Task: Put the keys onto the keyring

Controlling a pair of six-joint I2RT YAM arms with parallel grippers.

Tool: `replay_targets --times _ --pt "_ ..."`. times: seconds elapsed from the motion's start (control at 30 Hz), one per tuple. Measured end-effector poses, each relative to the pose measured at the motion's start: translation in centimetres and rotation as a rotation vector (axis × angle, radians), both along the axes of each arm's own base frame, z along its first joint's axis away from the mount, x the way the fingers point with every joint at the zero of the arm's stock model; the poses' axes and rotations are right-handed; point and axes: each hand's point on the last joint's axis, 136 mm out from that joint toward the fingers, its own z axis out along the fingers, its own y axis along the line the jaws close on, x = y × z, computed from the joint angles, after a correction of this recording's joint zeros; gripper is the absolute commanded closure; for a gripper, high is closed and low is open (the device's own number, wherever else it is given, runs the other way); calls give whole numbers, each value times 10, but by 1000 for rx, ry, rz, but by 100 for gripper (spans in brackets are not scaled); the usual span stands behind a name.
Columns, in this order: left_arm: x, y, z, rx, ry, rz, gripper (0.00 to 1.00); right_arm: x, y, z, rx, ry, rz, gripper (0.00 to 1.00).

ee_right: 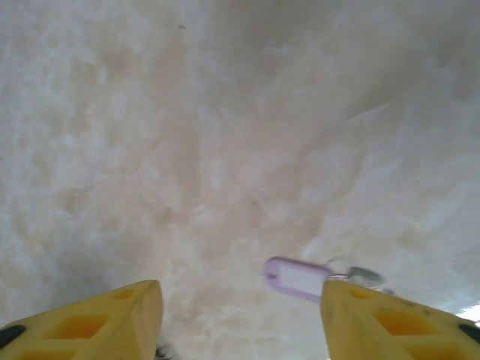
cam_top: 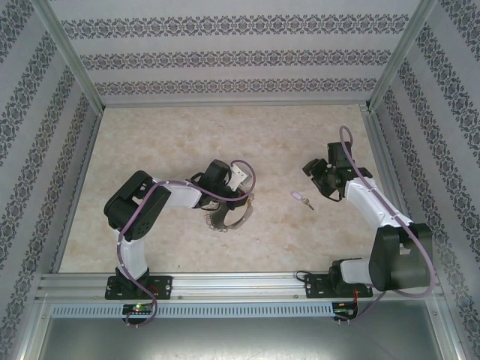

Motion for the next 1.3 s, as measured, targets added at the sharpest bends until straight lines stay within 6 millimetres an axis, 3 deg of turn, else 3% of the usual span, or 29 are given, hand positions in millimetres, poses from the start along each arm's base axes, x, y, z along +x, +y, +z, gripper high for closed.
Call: replay_targets --times 0.2,0.53,0.77,1.1,1.3 --pt "-3 -3 0 0 0 -10 100 -21 2 -40 -18 132 26 53" --pt "0 -7 5 -7 -11 -13 100 -29 6 -73 -31 239 46 61" --pt "0 -7 1 -1 -2 -13 100 -23 9 -78 -32 238 56 61" --pt "-2 -9 0 -2 -2 -18 100 -16 14 -80 -30 228 70 82" --pt "-2 -9 0 -2 -3 -18 100 -16 14 -80 -29 227 74 81"
